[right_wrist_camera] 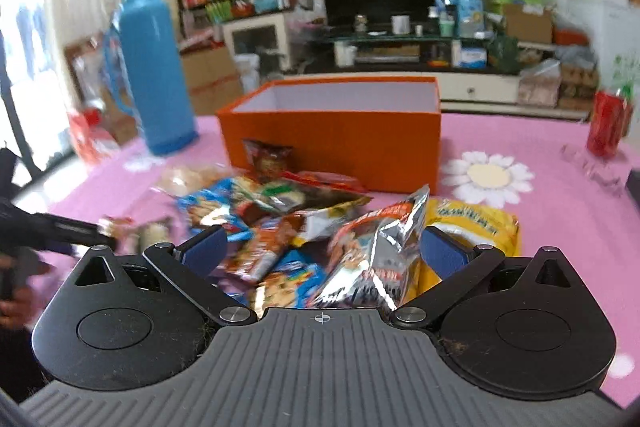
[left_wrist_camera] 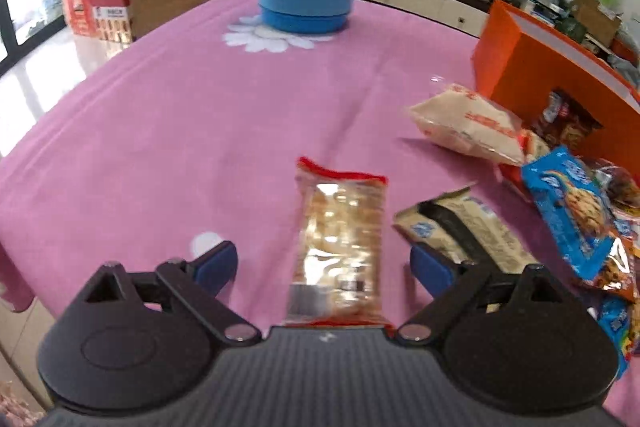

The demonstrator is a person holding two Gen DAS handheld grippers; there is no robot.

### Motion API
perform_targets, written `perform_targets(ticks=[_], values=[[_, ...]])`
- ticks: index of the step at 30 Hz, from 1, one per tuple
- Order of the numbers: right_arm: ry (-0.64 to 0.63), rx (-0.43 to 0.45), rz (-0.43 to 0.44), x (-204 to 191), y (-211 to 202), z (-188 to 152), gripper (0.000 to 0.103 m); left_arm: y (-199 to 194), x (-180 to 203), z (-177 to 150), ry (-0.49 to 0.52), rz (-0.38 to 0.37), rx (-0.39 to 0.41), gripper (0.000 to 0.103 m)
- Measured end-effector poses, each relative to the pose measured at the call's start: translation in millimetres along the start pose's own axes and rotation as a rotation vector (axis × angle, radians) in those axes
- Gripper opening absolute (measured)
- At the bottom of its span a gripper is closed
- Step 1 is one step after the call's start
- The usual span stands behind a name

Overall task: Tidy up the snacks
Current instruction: 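Reach the left tool to the clear biscuit bar while the right tool reaches the silver chip bag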

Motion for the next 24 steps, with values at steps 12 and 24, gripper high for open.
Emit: perform_targets(ticks=[12,24], values=[[0.120,-0.136,0.072,-7.7,28.8,-14.2,0.094,7.4,19.4,-5.9,0.083,-0.025,-0.018,0.092],[0.139,-0.299,-0.070,12.9,66.7,-39.3,0.085,8.8,27.7,-10.5,0.134,-0.034,-0.033,0.092]])
Point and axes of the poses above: each gripper's, at about its wrist camera, not at the fingertips, and y roughly the way its jaws point, x to its right, z to its top, the point moved 10 cm from there along y, roughly the way its jaws point, and after that the axes turned 15 degrees about -z, right-handed, at the moved point
